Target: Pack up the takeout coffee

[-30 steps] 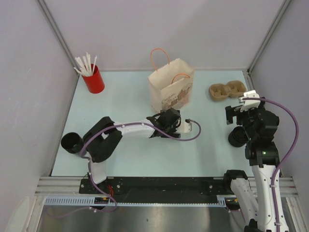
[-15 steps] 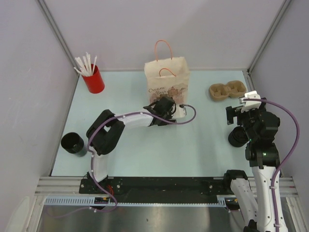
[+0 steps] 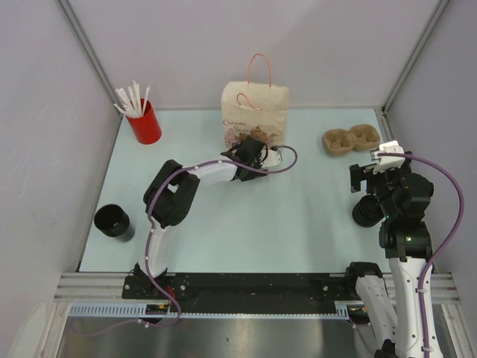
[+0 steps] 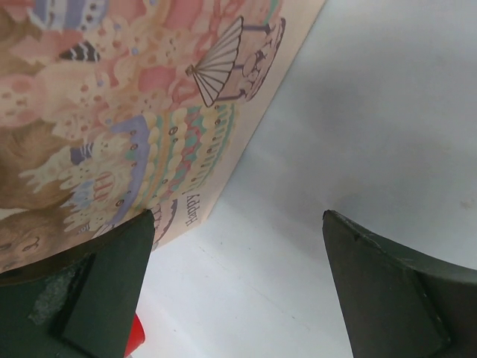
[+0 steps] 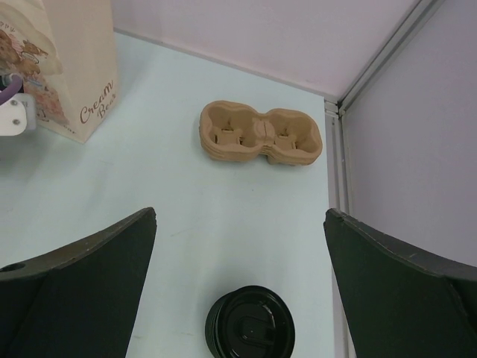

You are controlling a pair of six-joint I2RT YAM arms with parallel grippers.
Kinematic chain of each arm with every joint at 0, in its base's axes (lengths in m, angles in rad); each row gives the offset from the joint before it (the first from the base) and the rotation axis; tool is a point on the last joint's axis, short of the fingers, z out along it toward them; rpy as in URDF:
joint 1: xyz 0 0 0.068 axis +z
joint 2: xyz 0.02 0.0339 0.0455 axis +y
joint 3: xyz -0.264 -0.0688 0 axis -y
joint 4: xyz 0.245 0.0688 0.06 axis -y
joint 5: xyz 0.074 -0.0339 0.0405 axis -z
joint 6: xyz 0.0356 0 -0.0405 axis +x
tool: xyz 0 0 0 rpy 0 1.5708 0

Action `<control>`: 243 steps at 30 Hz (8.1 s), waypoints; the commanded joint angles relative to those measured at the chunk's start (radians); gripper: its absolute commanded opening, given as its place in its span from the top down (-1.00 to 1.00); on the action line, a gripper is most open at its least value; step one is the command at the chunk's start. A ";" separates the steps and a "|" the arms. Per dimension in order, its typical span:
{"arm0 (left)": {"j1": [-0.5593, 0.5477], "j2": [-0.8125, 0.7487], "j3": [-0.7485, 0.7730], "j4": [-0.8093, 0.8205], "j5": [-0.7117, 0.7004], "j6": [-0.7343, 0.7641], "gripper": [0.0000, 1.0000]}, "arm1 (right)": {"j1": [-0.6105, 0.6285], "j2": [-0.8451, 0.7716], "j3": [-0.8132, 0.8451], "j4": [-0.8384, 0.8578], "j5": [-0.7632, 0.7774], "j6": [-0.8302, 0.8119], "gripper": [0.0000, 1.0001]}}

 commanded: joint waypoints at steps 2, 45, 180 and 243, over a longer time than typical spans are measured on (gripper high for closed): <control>0.015 0.045 0.116 -0.013 -0.025 0.008 -0.99 | -0.011 -0.011 0.002 0.038 -0.014 0.017 -0.99; 0.334 -1.268 -0.442 -0.505 0.215 -0.349 -0.99 | 0.089 -0.028 0.002 0.018 -0.050 0.005 -1.00; 1.230 -1.268 -0.565 -0.855 0.499 -0.242 0.73 | -0.061 -0.008 0.002 -0.047 -0.300 0.007 -0.99; 1.228 -1.374 -0.395 -0.867 0.481 -0.263 1.00 | -0.071 -0.001 0.002 -0.051 -0.307 0.001 -0.99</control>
